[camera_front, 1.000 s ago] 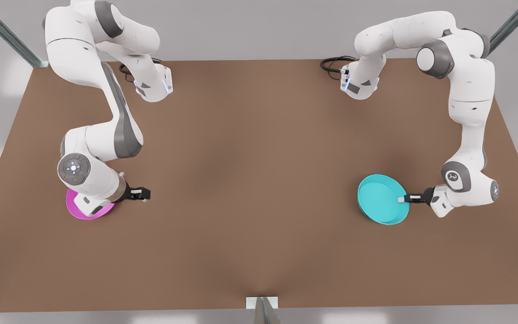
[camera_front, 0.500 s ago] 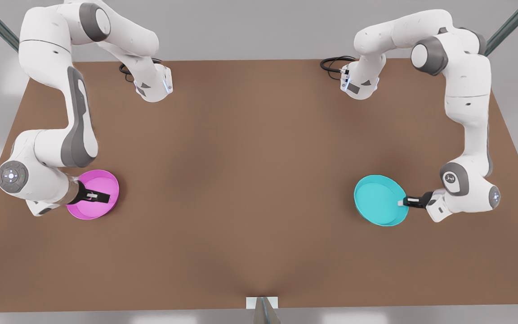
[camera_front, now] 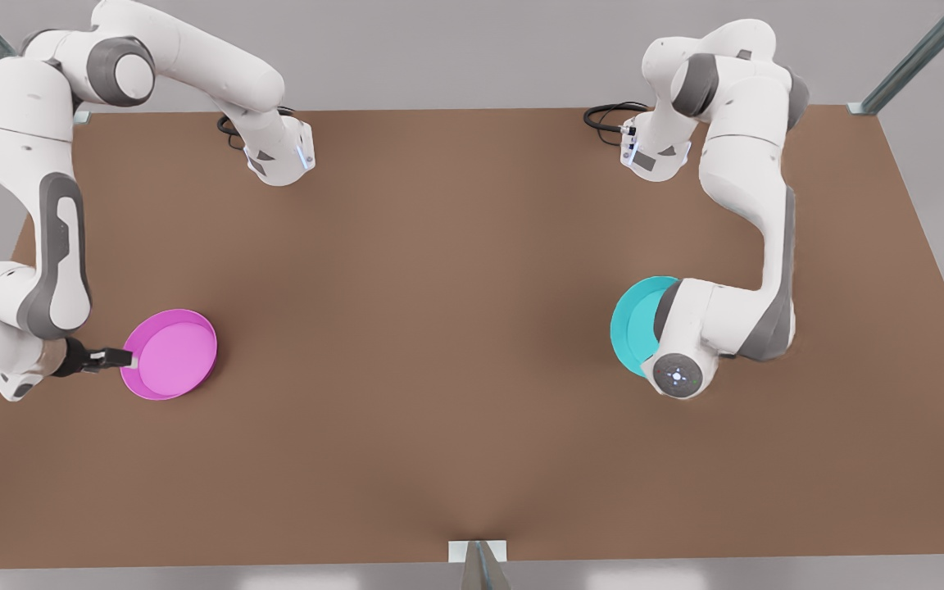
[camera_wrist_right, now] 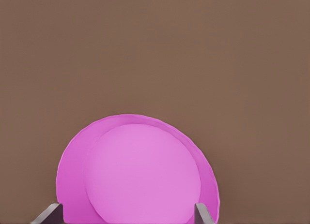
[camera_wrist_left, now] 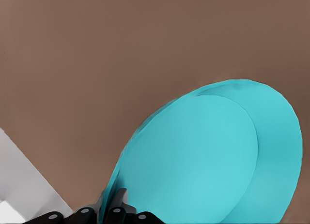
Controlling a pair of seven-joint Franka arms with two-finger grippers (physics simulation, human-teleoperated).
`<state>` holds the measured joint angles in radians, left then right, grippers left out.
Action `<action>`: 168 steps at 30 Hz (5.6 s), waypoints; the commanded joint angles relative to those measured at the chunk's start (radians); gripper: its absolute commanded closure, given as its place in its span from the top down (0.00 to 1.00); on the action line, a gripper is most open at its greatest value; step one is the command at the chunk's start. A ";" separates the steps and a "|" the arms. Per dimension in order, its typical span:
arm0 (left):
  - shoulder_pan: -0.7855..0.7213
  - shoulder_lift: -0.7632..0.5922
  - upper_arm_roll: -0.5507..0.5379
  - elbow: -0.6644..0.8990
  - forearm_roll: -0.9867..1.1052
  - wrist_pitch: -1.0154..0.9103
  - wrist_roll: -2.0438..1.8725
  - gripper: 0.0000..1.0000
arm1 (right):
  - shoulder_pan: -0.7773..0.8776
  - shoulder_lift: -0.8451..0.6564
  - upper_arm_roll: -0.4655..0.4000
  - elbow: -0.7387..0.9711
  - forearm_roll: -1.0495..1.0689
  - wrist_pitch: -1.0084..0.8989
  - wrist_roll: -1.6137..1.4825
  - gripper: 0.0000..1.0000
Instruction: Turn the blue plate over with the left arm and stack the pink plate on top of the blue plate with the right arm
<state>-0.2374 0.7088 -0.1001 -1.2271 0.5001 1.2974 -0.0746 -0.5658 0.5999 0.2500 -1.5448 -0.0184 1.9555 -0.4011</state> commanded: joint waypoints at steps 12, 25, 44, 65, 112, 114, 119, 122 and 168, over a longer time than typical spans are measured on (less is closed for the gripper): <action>-0.453 0.093 0.000 -0.002 0.669 -0.332 -0.126 0.21 | -0.151 0.083 -0.008 -0.006 0.000 0.017 -0.142 1.00; -0.735 0.333 0.000 0.000 0.856 -0.573 -0.238 0.21 | -0.126 0.181 -0.006 0.028 0.052 0.062 -0.097 1.00; -0.885 0.583 -0.004 0.190 0.862 -0.579 -0.240 0.21 | -0.100 0.201 -0.034 0.022 0.031 0.062 -0.099 1.00; -0.908 0.609 -0.059 0.314 0.707 -0.610 -0.240 1.00 | -0.097 0.207 -0.034 0.022 0.029 0.060 -0.099 0.65; -0.721 0.241 -0.158 0.517 -0.448 -0.064 -1.369 1.00 | -0.086 0.213 -0.034 0.028 0.028 0.053 -0.104 0.33; -0.295 0.071 -0.158 0.517 -0.578 -0.066 -1.369 1.00 | -0.086 0.213 -0.034 0.028 0.026 0.054 -0.105 0.33; 0.288 0.055 -0.145 0.512 -0.365 -0.023 -0.269 1.00 | -0.086 0.213 -0.034 0.028 0.026 0.054 -0.107 0.33; 0.288 -0.049 -0.112 0.497 -0.333 -0.127 0.022 1.00 | -0.086 0.215 -0.034 0.028 0.026 0.056 -0.110 0.30; 0.239 -0.463 0.054 -0.204 -0.417 0.241 0.182 1.00 | 0.006 0.202 0.055 0.055 0.127 -0.101 -0.059 0.21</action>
<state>0.0013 0.2455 -0.0460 -1.4312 0.0827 1.5386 0.1074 -0.5505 0.8008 0.3091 -1.4894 0.1143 1.8540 -0.4591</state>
